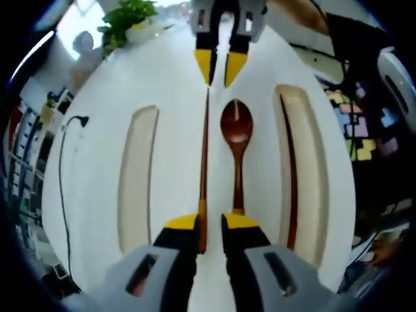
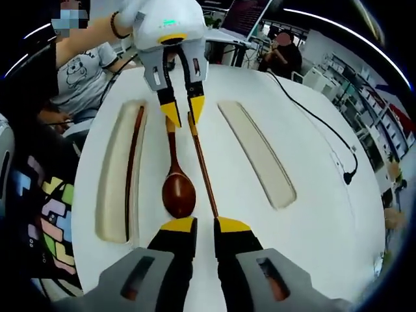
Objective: Arrange the utensils inside the cutlery case until each visible utensil rests in its matching compartment.
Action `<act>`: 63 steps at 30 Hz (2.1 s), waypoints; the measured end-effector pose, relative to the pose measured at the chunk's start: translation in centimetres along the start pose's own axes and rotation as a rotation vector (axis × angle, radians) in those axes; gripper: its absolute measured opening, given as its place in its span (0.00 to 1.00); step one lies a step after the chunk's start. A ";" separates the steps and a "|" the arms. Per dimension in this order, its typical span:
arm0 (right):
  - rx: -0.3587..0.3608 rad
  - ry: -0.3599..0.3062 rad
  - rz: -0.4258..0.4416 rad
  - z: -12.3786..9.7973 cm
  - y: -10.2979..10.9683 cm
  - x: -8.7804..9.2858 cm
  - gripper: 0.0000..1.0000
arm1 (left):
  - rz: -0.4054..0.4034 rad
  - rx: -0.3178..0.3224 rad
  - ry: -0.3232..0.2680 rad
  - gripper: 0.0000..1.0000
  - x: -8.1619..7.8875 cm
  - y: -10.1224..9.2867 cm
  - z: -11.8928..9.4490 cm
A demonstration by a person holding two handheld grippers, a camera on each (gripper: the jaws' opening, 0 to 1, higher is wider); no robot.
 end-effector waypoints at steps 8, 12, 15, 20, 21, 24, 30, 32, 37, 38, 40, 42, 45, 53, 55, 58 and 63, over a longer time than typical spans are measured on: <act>-0.003 0.050 0.009 1.0 -1.1 0.2 0.14 | 0.004 0.013 0.049 0.14 -0.2 0.7 0.5; -0.028 0.064 -0.032 1.6 -1.3 -0.2 0.14 | 0.012 0.037 0.106 0.13 0.1 0.7 0.8; -0.037 0.090 -0.069 2.1 -1.4 -0.1 0.14 | 0.007 0.054 0.113 0.13 -0.1 0.7 0.9; -0.070 0.111 -0.068 2.9 -1.3 0.1 0.12 | -0.028 0.094 0.164 0.11 0.1 0.5 1.2; -0.081 0.120 -0.050 3.1 -1.1 0.2 0.11 | -0.033 0.095 0.162 0.11 0.0 0.6 1.3; -0.088 0.124 -0.058 3.0 -1.0 0.3 0.10 | -0.020 0.100 0.168 0.10 -0.1 0.7 1.3; -0.150 0.116 -0.028 3.1 -0.8 0.3 0.05 | -0.125 0.135 0.190 0.09 -0.2 0.3 1.5; -0.171 0.093 -0.001 3.2 -0.9 0.2 0.05 | -0.092 0.131 0.207 0.07 -0.2 0.1 1.6; -0.167 -0.019 -0.048 3.5 -0.8 -0.7 0.02 | -0.047 0.081 0.287 0.07 -0.1 -0.2 1.8; -0.165 -0.017 -0.054 3.5 -0.7 -0.5 0.02 | -0.044 0.079 0.291 0.07 -0.2 -0.4 1.9; -0.148 -0.025 -0.087 3.6 -0.5 -0.6 0.02 | -0.022 0.070 0.304 0.07 -0.1 0.1 1.7; -0.154 -0.013 -0.012 3.7 -0.6 -0.6 0.02 | -0.007 0.062 0.303 0.07 -0.1 -0.6 1.8; -0.150 0.026 0.042 3.7 -0.6 -0.7 0.01 | -0.008 0.044 0.322 0.06 -0.1 -1.0 1.8; -0.104 0.045 -0.035 3.6 -0.3 -0.9 0.01 | 0.025 -0.012 0.290 0.05 -0.2 -2.0 1.6; -0.102 0.038 -0.030 3.6 -0.3 -0.9 0.01 | -0.013 0.007 0.262 0.05 0.0 -1.5 1.5; -0.102 0.047 0.024 3.6 -0.4 -0.9 0.01 | -0.006 0.025 0.235 0.05 0.1 -1.0 1.4; -0.081 0.076 -0.026 3.6 -0.2 -1.1 0.01 | 0.027 0.029 0.229 0.05 0.1 -0.5 1.4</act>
Point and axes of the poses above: the point that each gripper's makers call its tool centre point, and the gripper's own axes: z roughly forward along the fingers, y roughly to its left, x roughly out of its underside, the point moved 1 cm from there along -z, roughly backward along the fingers, and after that the axes turned 11 degrees about y, right-handed, at the moved point
